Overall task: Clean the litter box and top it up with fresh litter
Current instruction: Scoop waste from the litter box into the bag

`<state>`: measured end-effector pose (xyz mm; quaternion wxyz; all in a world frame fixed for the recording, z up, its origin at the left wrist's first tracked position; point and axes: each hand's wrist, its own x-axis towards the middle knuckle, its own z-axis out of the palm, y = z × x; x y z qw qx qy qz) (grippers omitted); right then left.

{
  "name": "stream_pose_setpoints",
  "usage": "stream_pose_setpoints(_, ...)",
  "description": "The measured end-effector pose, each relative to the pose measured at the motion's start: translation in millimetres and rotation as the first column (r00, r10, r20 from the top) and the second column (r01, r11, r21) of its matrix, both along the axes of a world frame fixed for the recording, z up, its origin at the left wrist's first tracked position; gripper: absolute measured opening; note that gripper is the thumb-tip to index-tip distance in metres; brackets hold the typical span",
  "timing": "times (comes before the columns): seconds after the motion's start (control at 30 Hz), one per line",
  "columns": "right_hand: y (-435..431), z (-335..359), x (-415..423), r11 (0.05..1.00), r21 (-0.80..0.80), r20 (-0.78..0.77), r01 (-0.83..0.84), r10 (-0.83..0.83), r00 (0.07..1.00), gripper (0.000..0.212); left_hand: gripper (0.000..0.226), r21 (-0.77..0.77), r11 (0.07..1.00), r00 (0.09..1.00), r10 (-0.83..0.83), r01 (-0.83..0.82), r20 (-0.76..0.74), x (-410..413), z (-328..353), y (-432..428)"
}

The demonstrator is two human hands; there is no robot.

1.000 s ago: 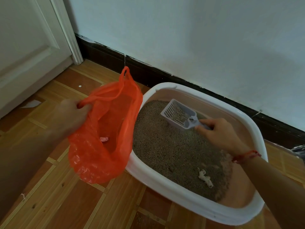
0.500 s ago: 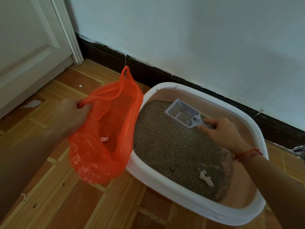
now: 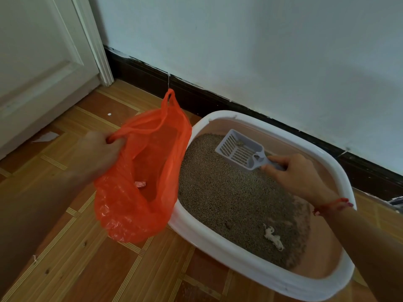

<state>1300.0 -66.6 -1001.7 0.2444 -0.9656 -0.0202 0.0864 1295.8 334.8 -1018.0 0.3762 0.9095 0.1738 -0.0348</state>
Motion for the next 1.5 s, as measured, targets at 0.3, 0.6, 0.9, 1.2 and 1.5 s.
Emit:
stream_pose_setpoints(0.3, 36.8, 53.0, 7.5, 0.961, -0.018, 0.030, -0.276, 0.276, 0.961, 0.020, 0.036, -0.012, 1.000, 1.000, -0.009, 0.009, -0.012, 1.6, 3.4, -2.9)
stream_pose_setpoints(0.6, 126.5, 87.1, 27.8, 0.733, -0.464, -0.002, -0.498, 0.561, 0.828, 0.021, 0.037, -0.012, 1.000, 1.000, -0.002, 0.002, 0.005, 0.6, 7.7, -2.0)
stream_pose_setpoints(0.9, 195.0, 91.9, 29.0, 0.591, -0.721, 0.150, -0.361, 0.642, 0.752, 0.008, 0.036, -0.111, 0.993, 0.999, 0.043, -0.044, -0.009, 1.1, 5.5, 4.2)
stream_pose_setpoints(1.2, 184.4, 77.9, 32.3, 0.609, -0.744, 0.249, -0.274, 0.633, 0.733, 0.014, 0.037, -0.096, 0.994, 0.999, 0.044, -0.044, -0.007, 0.8, 2.2, 7.6)
stream_pose_setpoints(1.5, 173.1, 77.5, 29.1, 0.688, -0.675, 0.284, -0.266, 0.575, 0.767, 0.011, 0.039, -0.058, 0.998, 1.000, 0.013, -0.012, 0.020, 0.5, -0.8, 5.6)
